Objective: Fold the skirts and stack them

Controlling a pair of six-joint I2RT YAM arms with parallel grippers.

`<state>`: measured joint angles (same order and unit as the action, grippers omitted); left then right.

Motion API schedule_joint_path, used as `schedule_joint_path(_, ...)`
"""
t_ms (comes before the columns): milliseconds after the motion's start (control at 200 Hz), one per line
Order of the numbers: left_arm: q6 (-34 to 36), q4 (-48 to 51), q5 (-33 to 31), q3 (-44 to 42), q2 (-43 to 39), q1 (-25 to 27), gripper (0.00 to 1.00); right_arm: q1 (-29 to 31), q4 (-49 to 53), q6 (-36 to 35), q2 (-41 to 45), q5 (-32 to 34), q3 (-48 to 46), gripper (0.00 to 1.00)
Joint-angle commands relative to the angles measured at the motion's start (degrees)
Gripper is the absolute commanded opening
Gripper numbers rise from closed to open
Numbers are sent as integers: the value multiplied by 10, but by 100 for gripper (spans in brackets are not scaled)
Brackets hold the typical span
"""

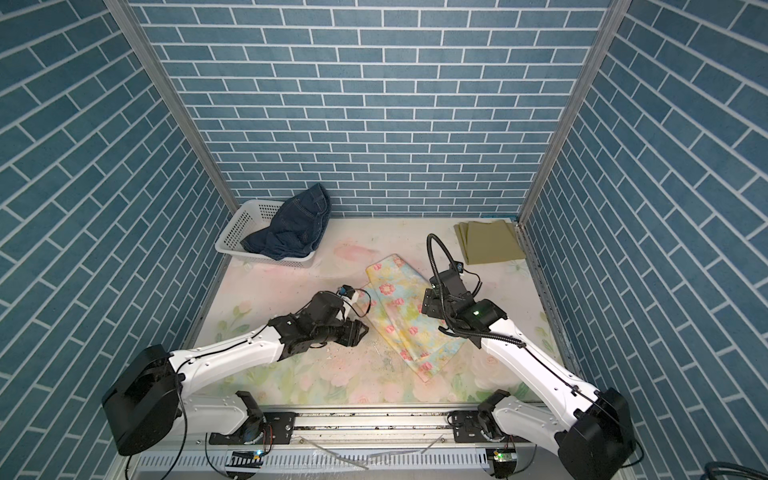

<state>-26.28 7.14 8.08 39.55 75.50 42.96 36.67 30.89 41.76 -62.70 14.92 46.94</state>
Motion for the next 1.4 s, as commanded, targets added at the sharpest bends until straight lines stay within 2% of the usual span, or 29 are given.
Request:
schedule_joint_path(0,24,32,-5,29,33,-49,67,-6,-29,54,1,-8,-47,81)
schedule_joint_path(135,41,33,-8,87,106,-95,68,-18,-54,83,0,-18,-95,81)
schedule_joint_path(265,55,33,-9,144,176,-117,66,-29,-78,95,-8,-29,-118,81)
schedule_joint_path(495,72,53,-17,228,274,-126,62,-47,-90,97,-12,-35,-135,81)
schedule_joint_path(685,88,60,-24,250,312,-126,57,-74,-85,97,-1,-43,-154,81)
schedule_joint_path(780,95,64,-24,256,325,-126,52,-86,-93,98,3,-52,-167,81)
schedule_joint_path(880,99,62,-22,262,340,-126,42,-94,-101,99,3,-59,-175,81)
schedule_joint_path(995,97,62,-22,270,354,-126,21,-101,-105,99,4,-62,-180,81)
schedule_joint_path(1025,95,62,-24,269,354,-126,11,-102,-105,99,3,-62,-181,81)
schedule_joint_path(1100,94,61,-27,268,351,-126,0,-106,-105,97,1,-62,-182,81)
schedule_joint_path(1390,91,64,-47,257,321,-128,0,-136,-135,82,-23,-83,-184,81)
